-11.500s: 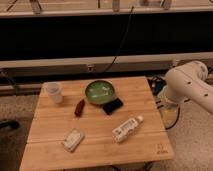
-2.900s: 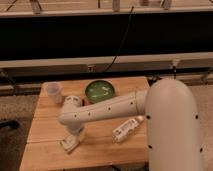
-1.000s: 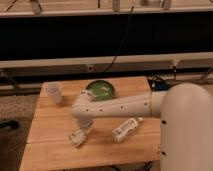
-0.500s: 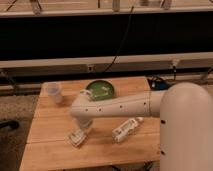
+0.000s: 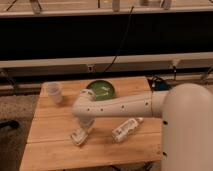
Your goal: Wipe the white sponge on the table
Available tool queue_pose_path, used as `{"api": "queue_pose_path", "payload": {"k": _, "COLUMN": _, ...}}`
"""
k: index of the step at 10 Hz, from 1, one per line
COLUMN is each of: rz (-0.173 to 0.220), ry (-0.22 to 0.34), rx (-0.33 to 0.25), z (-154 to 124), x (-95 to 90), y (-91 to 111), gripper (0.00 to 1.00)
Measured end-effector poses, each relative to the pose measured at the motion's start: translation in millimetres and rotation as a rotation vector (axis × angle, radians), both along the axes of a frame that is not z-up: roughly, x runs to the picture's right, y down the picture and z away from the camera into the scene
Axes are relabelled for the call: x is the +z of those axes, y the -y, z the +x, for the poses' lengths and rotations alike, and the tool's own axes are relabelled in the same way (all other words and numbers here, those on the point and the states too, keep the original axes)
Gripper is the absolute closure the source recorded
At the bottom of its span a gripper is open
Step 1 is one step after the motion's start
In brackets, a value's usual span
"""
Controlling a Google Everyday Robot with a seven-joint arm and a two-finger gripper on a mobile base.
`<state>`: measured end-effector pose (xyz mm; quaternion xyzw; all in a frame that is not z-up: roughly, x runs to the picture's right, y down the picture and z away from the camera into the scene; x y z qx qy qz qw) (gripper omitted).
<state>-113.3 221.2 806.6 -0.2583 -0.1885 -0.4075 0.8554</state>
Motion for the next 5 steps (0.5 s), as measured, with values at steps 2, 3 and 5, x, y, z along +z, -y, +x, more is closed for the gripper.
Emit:
{"api": "queue_pose_path", "payload": {"k": 2, "rz": 0.008, "ry": 0.002, "rx": -0.005, "z": 0, "x": 1.5, "y": 2, "gripper": 1.0}}
{"api": "queue_pose_path", "payload": {"k": 3, "rz": 0.007, "ry": 0.014, "rx": -0.021, "z": -5, "x": 0.3, "y": 1, "gripper": 1.0}}
{"api": "queue_pose_path", "payload": {"k": 5, "rz": 0.009, "ry": 0.027, "rx": -0.044, "z": -8, "x": -0.7, "y": 0, "gripper": 1.0}}
